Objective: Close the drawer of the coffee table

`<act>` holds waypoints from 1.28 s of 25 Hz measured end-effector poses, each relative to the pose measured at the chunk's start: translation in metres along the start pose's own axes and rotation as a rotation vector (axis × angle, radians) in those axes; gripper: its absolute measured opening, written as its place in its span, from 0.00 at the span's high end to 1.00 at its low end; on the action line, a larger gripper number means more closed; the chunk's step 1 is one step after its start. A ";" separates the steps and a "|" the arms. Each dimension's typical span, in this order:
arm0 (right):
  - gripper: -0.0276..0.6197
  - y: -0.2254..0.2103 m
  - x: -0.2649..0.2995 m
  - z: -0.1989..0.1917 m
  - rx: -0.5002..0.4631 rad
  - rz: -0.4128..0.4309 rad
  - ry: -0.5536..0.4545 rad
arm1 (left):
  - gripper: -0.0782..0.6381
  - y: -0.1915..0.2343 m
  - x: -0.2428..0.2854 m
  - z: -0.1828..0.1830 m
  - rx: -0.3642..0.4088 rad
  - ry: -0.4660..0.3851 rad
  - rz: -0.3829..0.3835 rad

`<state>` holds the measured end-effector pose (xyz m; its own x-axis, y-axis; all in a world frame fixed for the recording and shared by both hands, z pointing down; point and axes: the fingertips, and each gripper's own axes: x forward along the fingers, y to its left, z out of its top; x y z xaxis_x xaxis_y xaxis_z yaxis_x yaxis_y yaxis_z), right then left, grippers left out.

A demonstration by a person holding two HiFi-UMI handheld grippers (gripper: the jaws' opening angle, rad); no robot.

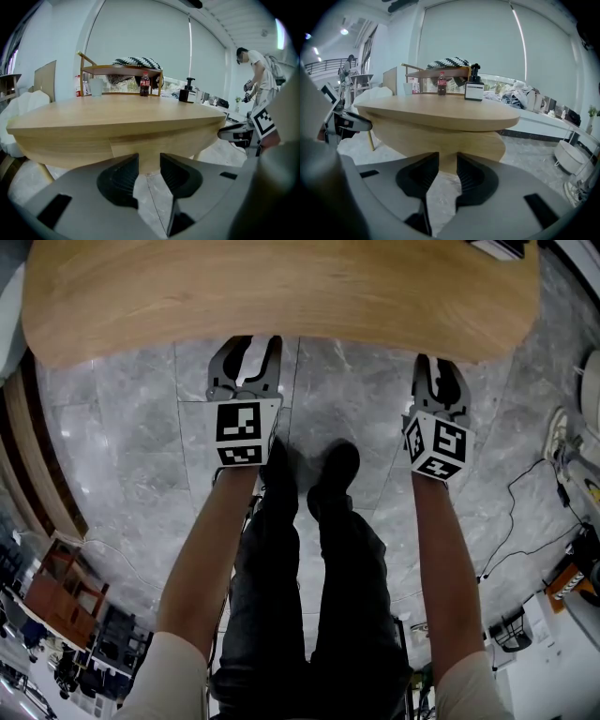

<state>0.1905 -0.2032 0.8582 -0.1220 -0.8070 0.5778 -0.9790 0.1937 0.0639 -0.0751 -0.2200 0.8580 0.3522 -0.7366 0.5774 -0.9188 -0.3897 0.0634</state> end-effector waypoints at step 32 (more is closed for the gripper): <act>0.69 -0.001 0.021 0.014 -0.053 0.015 -0.023 | 0.67 0.008 0.018 0.013 -0.010 -0.014 -0.052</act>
<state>0.1865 -0.2280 0.8589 -0.1411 -0.8164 0.5600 -0.9670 0.2348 0.0986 -0.0739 -0.2438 0.8587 0.4016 -0.7231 0.5619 -0.9010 -0.4218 0.1012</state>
